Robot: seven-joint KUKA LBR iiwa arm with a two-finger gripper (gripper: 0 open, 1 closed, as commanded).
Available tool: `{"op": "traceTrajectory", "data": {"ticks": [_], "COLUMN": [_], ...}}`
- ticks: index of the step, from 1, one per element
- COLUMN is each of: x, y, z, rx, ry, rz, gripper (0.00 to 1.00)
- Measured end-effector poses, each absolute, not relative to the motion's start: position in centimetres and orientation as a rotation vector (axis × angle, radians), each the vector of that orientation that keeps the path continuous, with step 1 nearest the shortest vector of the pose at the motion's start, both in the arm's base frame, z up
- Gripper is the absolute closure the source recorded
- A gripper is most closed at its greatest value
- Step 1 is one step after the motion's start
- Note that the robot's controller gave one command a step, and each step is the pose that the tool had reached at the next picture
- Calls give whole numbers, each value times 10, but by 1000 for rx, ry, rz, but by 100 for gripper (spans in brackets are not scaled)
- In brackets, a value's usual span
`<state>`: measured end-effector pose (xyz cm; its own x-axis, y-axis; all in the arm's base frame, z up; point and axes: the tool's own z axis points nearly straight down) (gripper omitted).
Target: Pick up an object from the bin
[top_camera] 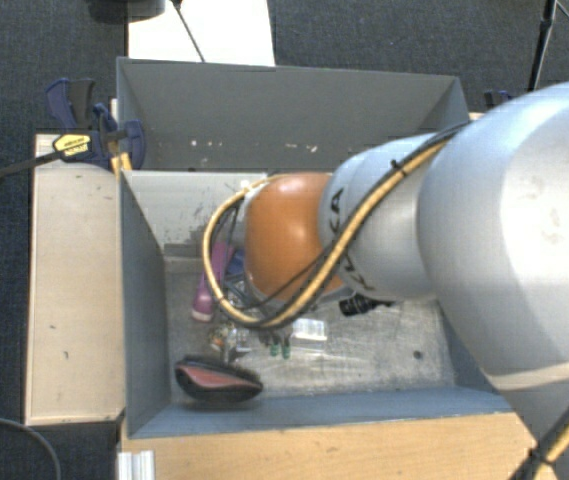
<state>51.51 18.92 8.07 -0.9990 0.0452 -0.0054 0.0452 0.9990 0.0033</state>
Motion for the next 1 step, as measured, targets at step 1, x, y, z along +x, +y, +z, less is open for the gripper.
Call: {"op": "traceTrajectory", "data": {"ticks": [1], "x": [517], "y": [190], "z": [200], "rx": [117], "ry": [3131], "rz": [6], "gripper": [100]}}
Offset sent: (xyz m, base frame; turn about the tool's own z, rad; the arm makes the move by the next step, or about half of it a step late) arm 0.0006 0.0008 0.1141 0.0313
